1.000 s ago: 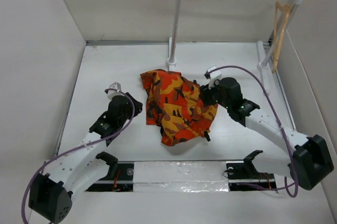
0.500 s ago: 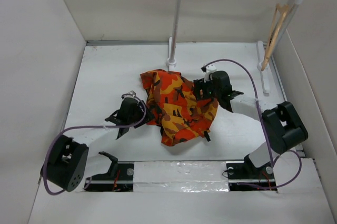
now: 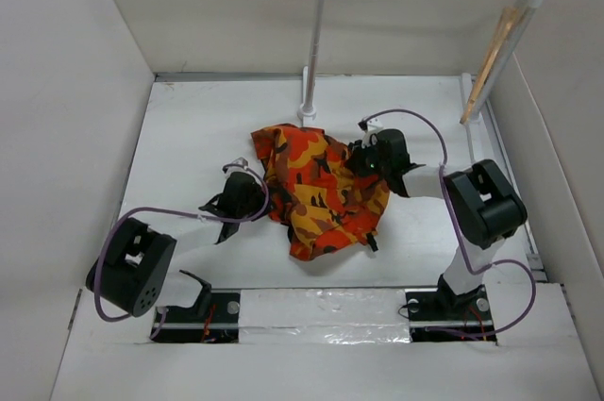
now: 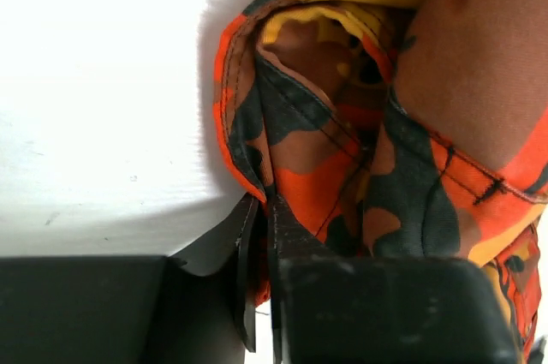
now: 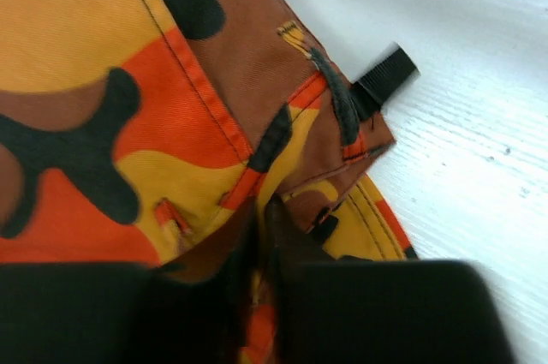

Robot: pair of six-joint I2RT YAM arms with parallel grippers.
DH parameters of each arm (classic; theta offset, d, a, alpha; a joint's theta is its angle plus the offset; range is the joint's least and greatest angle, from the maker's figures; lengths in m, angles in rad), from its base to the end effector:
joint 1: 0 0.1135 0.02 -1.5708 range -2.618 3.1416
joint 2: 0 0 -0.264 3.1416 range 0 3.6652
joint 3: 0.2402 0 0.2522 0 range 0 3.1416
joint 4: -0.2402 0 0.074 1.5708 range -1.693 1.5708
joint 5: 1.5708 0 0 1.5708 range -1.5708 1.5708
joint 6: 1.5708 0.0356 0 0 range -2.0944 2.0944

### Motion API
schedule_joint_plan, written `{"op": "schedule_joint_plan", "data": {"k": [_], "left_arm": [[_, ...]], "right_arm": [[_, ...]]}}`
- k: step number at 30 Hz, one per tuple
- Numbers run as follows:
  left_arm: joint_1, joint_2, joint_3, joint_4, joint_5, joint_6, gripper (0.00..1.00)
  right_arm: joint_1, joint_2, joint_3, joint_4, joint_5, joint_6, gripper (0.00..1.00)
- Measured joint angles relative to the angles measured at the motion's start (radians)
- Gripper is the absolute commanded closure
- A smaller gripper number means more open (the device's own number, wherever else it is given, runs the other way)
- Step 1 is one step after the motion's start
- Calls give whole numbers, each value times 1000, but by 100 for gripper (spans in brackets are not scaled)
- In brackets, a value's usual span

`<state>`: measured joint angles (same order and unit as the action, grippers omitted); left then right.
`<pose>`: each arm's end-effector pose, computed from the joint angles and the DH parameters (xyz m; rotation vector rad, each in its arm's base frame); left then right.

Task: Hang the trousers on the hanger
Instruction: Flatten out the trousers at the center of the board.

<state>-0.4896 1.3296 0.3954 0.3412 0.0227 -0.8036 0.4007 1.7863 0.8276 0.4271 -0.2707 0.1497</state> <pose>0.2129 -0.1144 0.1473 -0.3408 2.2405 -0.7469 0.3275 0.1491 0.1505 -0.4322 2.0970 0.6116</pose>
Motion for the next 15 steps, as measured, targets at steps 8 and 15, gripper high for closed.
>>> {"op": "schedule_joint_plan", "data": {"k": [8,15], "left_arm": [[-2,-166,95,-128,-80,-7,100],[44,-627,325,-441,-319,53,100]], "right_arm": [[51,-151,0,-20,69,-25,100],[90,-515,14,-151,186,-95,100]]}}
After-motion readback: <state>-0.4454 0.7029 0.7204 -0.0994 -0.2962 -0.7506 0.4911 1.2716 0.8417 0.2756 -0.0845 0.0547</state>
